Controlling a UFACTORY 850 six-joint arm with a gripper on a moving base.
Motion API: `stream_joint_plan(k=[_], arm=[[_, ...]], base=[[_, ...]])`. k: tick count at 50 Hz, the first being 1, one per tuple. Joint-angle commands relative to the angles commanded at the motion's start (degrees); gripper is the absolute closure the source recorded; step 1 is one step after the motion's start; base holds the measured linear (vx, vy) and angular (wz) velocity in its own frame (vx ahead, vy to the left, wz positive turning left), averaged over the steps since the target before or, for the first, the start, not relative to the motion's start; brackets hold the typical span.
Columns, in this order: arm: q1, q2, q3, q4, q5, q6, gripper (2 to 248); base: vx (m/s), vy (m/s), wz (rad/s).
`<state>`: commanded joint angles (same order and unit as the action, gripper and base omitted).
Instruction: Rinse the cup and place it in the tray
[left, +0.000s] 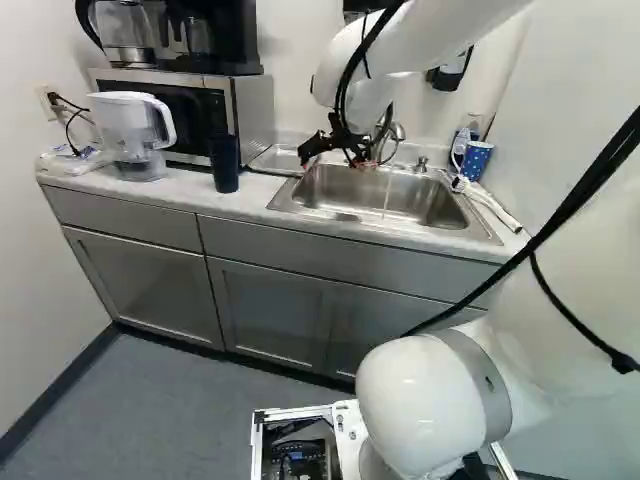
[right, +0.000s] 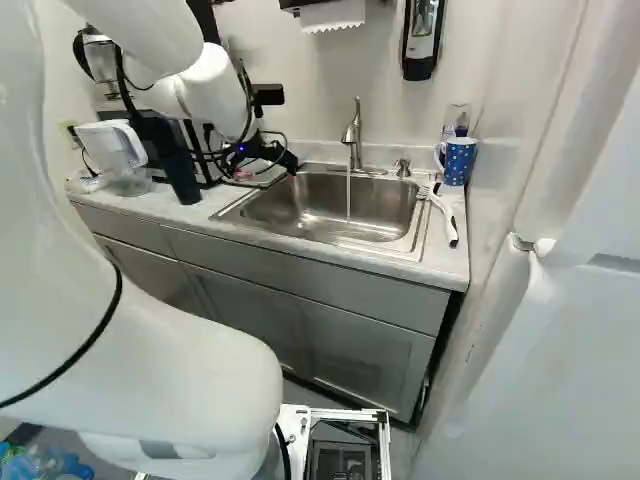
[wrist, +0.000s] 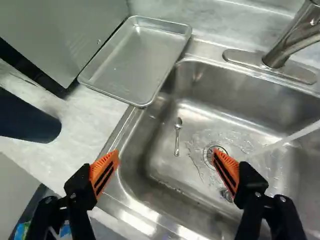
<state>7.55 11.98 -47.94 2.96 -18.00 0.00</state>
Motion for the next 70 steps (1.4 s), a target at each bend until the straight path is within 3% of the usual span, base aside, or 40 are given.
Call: stream_joint_plan(k=[70], arm=[[15.7,0.3,0.3,0.0,0.0,0.0,3]], base=[[0.000,0.000,0.000]])
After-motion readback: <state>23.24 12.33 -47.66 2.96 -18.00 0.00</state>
